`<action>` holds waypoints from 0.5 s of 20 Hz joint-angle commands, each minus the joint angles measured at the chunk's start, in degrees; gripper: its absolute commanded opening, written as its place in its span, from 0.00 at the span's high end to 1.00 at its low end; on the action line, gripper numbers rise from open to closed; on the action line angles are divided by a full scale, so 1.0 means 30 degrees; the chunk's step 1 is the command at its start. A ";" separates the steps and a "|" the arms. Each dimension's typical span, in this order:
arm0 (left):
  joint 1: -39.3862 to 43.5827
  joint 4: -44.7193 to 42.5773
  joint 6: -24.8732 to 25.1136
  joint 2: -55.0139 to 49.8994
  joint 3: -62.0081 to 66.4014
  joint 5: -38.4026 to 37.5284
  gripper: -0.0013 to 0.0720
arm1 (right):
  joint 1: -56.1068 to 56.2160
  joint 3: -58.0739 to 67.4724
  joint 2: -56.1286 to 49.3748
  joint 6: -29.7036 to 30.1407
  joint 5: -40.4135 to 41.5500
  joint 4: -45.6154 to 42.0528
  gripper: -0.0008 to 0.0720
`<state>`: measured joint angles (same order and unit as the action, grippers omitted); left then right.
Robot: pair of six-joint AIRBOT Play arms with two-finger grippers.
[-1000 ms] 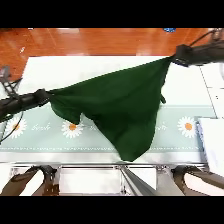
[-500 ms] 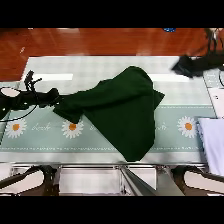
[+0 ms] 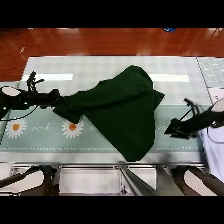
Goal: Fold the shirts.
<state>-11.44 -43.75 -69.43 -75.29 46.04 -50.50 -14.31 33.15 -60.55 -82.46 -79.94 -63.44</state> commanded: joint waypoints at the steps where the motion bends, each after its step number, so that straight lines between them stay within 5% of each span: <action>1: 0.0015 -0.0007 -0.0015 -0.0022 0.0015 -0.0211 0.95 | 0.1035 -0.3009 0.0437 0.0299 0.2229 0.2040 0.43; 4: 0.0015 0.0000 -0.0015 -0.0022 0.0015 -0.0204 0.95 | 0.3002 -0.3133 -0.0277 -0.0117 0.3949 0.2739 0.43; 9: 0.0015 -0.0007 -0.0095 -0.0022 0.0015 -0.0262 0.95 | 0.4758 -0.2732 -0.2871 0.2412 0.6739 0.7992 0.45; 10: 0.0015 -0.0007 -0.0095 -0.0015 0.0015 -0.0342 0.95 | 0.5042 -0.2164 -0.3104 0.2732 0.6761 0.8400 0.64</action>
<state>-11.42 -43.75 -69.63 -75.33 46.04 -51.03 -2.07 25.08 -66.85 -78.22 -64.23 -46.57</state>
